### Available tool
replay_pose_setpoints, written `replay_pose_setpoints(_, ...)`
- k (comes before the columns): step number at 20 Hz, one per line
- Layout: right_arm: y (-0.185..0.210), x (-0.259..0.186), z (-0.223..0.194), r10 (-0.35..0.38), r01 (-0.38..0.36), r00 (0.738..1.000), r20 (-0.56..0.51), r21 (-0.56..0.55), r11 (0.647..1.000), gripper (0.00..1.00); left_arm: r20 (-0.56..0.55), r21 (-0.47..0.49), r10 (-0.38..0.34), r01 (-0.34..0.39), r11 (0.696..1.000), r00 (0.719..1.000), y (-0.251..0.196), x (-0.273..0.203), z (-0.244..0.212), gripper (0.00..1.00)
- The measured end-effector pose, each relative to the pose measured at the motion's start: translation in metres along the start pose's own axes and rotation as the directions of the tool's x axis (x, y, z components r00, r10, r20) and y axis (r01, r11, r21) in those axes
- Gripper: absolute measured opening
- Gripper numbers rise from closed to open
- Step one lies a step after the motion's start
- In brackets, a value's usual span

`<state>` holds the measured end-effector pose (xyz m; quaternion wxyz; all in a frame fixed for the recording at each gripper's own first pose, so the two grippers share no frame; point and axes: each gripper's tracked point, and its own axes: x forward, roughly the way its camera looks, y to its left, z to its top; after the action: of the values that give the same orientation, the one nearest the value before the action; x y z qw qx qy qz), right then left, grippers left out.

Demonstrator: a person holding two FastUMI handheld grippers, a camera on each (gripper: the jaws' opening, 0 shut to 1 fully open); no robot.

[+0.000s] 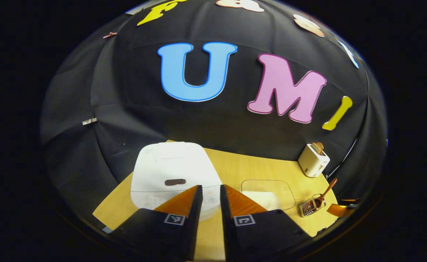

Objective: Close the left gripper, press the button to open the rice cooker; take a wooden spoon from the chopstick holder with the right hand, scoop a spoonful of rice and pour it into the rice cooker, then put the wooden spoon back into the chopstick holder.

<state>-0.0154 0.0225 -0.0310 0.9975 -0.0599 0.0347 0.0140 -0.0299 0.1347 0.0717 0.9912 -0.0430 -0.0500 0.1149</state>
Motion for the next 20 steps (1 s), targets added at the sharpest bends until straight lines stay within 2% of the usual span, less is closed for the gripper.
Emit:
replay_pose_setpoints(1,-0.001,0.001,0.001,-0.004,0.004,1.0,0.002,0.003,1.0,0.99,-0.005,-0.008,0.008,-0.008,1.0,1.0,0.008,0.005,0.002,0.21)
replay_pose_setpoints(3,-0.004,0.0,0.004,-0.019,0.019,1.0,0.009,0.005,1.0,0.99,-0.016,-0.016,0.046,-0.046,0.999,0.999,0.029,0.016,0.004,0.13)
replay_pose_setpoints(4,-0.007,0.0,0.005,-0.029,0.029,0.999,0.013,0.007,1.0,0.99,-0.02,-0.025,0.04,-0.041,0.999,0.999,0.033,0.021,0.005,0.06)
replay_pose_setpoints(6,-0.013,0.0,0.004,-0.048,0.048,0.999,0.014,0.014,0.999,0.99,-0.034,-0.035,0.015,-0.017,0.999,0.999,0.039,0.031,0.006,0.05)
replay_pose_setpoints(8,-0.018,-0.001,0.003,-0.067,0.067,0.998,0.012,0.025,0.997,0.99,-0.066,-0.028,0.023,-0.025,0.999,0.998,0.05,0.045,0.004,0.05)
replay_pose_setpoints(13,-0.024,-0.003,0.001,-0.099,0.098,0.995,0.012,0.034,0.995,0.99,-0.162,-0.091,0.015,-0.03,0.995,0.987,0.067,0.079,-0.009,0.05)
replay_pose_setpoints(20,-0.029,-0.004,-0.001,-0.123,0.123,0.992,0.011,0.051,0.991,0.99,-0.256,-0.133,-0.004,-0.031,0.991,0.967,0.067,0.099,-0.033,0.05)
